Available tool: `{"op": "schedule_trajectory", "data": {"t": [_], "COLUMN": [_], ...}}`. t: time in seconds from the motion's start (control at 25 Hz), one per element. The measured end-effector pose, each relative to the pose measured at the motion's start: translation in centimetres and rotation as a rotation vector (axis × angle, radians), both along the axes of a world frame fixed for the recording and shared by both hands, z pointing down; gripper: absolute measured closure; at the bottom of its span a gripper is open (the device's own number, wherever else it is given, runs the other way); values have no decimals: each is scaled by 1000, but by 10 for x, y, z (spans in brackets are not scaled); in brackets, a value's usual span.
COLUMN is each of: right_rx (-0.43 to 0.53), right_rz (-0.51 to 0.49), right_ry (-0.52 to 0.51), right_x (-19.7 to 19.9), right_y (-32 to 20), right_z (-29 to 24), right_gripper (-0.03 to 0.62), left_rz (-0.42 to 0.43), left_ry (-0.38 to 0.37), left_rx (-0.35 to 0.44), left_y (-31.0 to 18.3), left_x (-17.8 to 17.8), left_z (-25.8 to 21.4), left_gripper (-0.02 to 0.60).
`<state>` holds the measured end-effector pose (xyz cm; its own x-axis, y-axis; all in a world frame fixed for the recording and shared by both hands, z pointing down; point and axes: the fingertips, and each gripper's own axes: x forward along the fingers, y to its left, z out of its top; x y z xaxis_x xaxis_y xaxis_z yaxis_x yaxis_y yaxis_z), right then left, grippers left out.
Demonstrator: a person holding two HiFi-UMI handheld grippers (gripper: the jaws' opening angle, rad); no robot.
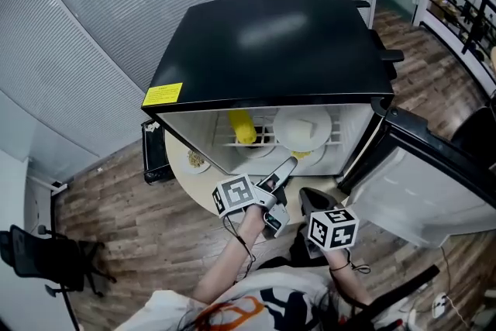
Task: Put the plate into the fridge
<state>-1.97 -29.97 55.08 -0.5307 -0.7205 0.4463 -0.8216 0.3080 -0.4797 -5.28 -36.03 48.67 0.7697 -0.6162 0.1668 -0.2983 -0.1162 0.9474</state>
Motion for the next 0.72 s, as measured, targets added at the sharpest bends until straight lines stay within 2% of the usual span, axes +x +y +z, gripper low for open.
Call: {"op": "schedule_trajectory", "data": {"t": [0.08,0.2,0.32,0.52,0.72], "right_rx": [-2,-2,0,-9,-10], "right_rz": [-5,-13,-22,-17,-6], "right_ry": [4,14,18,30,46], "right_x": [-2,-5,-10,-13,-14], "right_y": [8,21,37,65,87], "right_z": [3,5,3,4,2], "right_gripper": [577,577,577,577,577], "left_rz": [14,7,-19,-26,-37], "left_ry": [-43,-69,-73,-101,-176], "left_rx": [48,95,138,179,239], "left_y": [10,22,37,66,95], "left_x": [-3,-13,-26,-41,-55], "left_z": [-3,-8,-14,-16,-21], "left_gripper": [245,250,295,314,333]}}
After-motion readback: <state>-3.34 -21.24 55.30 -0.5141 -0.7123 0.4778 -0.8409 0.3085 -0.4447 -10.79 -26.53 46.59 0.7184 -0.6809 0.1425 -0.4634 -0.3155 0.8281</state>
